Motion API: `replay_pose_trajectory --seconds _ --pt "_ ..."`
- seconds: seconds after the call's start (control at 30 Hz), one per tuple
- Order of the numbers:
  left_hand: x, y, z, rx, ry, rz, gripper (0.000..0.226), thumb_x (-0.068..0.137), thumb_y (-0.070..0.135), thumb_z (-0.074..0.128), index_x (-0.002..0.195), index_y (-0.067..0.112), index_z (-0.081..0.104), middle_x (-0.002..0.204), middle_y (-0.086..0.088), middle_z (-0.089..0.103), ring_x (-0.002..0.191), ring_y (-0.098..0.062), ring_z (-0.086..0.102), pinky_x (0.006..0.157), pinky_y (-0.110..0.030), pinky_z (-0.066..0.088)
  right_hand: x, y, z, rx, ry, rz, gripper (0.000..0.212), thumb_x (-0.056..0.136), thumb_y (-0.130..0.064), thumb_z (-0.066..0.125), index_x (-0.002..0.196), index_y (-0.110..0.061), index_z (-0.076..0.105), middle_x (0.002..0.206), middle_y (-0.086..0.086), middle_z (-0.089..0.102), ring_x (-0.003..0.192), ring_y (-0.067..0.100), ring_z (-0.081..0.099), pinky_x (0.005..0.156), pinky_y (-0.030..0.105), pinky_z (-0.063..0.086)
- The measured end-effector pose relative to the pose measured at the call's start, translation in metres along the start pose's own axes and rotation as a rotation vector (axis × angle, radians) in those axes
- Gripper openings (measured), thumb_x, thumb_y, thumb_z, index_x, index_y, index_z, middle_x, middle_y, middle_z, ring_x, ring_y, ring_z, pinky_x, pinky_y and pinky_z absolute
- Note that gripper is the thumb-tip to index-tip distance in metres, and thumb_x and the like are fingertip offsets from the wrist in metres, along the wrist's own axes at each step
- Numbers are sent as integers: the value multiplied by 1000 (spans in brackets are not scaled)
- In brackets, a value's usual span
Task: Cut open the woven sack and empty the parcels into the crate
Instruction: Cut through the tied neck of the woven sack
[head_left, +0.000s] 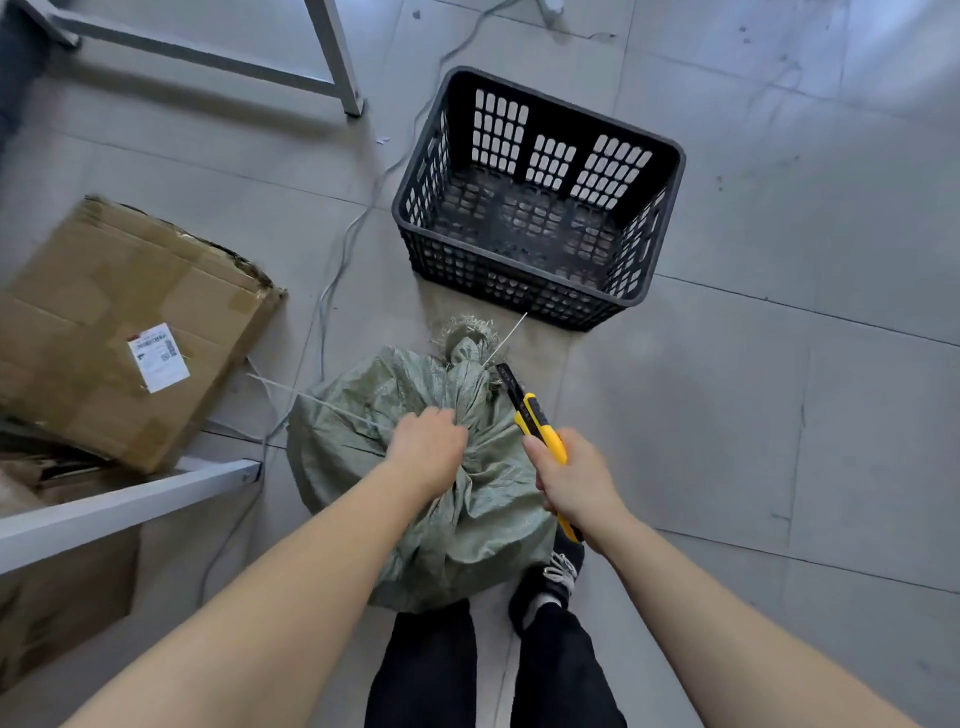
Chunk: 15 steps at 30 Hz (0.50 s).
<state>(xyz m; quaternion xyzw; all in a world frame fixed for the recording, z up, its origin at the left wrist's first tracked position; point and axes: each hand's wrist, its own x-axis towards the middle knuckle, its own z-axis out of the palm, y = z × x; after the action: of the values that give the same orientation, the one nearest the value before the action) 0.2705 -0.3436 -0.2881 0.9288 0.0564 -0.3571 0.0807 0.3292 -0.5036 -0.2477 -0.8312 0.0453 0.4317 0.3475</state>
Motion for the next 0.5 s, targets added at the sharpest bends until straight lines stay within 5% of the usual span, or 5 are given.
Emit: replay_pose_trajectory --seconds 0.13,0.23,0.37,0.5 --pt "48 7 23 146 -22 126 45 91 10 45 136 13 45 155 -11 27 144 -27 22 112 -47 27 34 28 4 50 -12 22 24 94 -39 55 84 -17 53 67 5 55 56 20 50 57 34 45" --pt "82 11 37 387 -169 285 55 95 17 44 148 16 30 161 -5 9 149 -21 1 119 -52 3 56 49 6 66 -15 35 23 93 -40 55 83 -19 54 67 4 55 57 20 50 60 37 46" --pt "110 3 54 556 -235 298 54 94 28 49 145 23 36 157 -4 25 149 -23 6 113 -57 -11 74 69 10 89 -31 59 23 93 -39 54 81 -19 53 66 4 52 56 20 48 59 38 47" --pt "108 -18 50 594 -271 77 40 96 24 40 134 19 52 140 -7 47 137 -30 26 116 -51 3 79 78 17 48 -65 70 23 91 -44 52 82 -24 56 67 2 54 58 20 52 64 44 54"
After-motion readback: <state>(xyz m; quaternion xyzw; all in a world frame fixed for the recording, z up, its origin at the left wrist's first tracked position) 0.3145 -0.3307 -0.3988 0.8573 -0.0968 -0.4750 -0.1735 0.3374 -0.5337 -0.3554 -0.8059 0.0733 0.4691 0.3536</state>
